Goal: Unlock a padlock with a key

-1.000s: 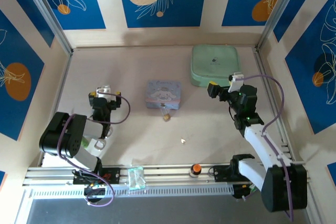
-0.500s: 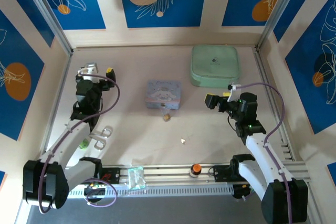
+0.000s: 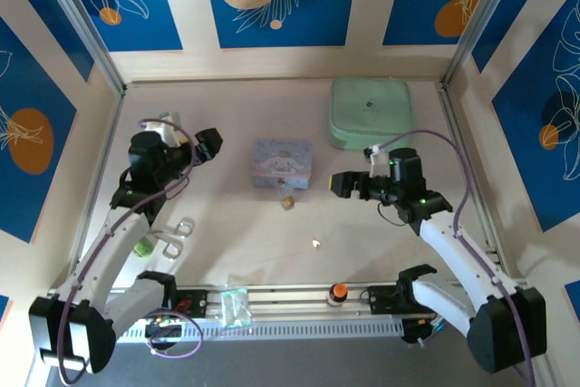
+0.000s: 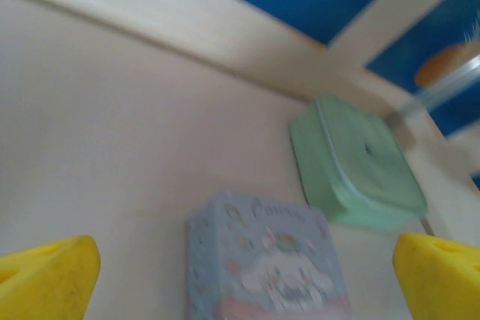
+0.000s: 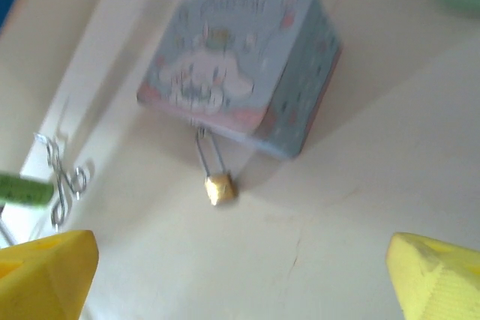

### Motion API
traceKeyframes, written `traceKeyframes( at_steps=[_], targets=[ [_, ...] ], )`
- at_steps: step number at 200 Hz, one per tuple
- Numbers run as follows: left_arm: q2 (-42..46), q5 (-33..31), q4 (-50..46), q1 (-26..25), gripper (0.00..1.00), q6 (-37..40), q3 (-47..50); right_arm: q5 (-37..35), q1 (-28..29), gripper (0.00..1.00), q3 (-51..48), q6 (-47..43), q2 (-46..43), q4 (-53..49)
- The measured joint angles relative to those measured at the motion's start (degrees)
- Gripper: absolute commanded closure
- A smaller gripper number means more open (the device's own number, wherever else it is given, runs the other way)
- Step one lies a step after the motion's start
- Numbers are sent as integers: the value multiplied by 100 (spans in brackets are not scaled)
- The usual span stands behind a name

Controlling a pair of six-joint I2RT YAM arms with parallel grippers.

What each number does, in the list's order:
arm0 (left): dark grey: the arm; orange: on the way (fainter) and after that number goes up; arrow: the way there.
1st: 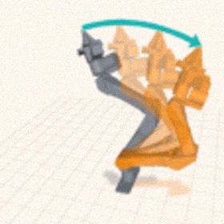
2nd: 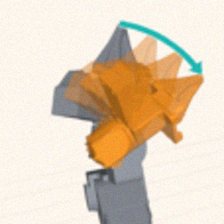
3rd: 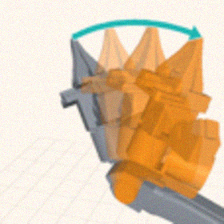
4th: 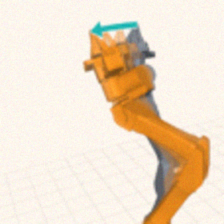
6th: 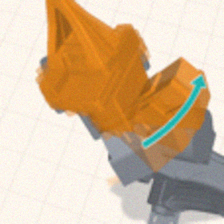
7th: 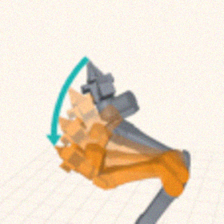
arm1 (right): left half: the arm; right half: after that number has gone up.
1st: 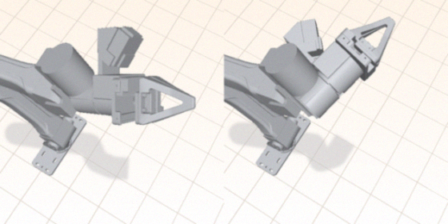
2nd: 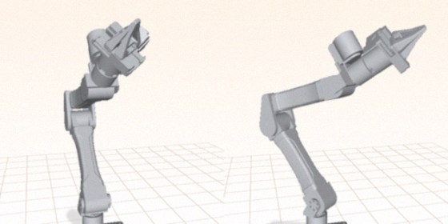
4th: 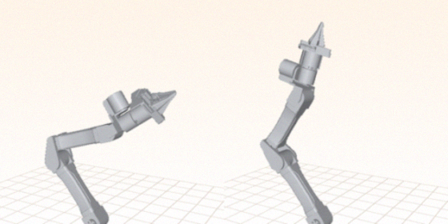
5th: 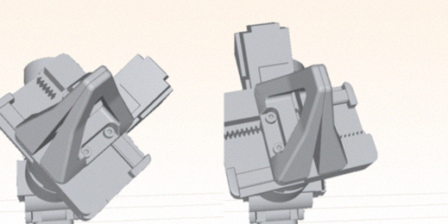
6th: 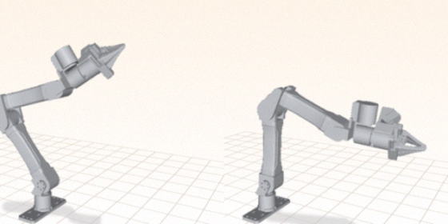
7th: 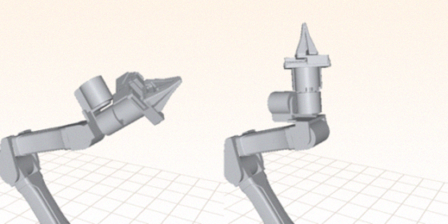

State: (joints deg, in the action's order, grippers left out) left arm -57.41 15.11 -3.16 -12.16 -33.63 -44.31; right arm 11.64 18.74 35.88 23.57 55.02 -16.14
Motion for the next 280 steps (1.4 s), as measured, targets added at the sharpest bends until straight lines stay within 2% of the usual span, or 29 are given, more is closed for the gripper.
traceKeyframes(
  at_steps=[27,57,95,127,156,228,280],
  targets=[
    [-223,363,-686,-756,1,-61,-50,-334,885,12,68,131,450,-461],
    [-120,463,-839,-1453,3,-293,184,-682,1731,30,68,407,1012,-675],
    [83,133,-844,-2295,4,-778,704,-1217,2712,35,68,743,1569,-710],
    [83,-170,-804,-2857,4,-1113,992,-1611,3032,46,68,925,1843,-719],
    [66,-389,-715,-3106,4,-1307,1075,-1926,3263,53,72,1008,2070,-765],
    [-205,-520,-341,-3233,3,-1484,1078,-2461,3733,59,125,1187,2214,-962],
    [-356,-538,-192,-3261,3,-1569,1080,-2695,3866,63,131,1233,2433,-1027]
  ],
)
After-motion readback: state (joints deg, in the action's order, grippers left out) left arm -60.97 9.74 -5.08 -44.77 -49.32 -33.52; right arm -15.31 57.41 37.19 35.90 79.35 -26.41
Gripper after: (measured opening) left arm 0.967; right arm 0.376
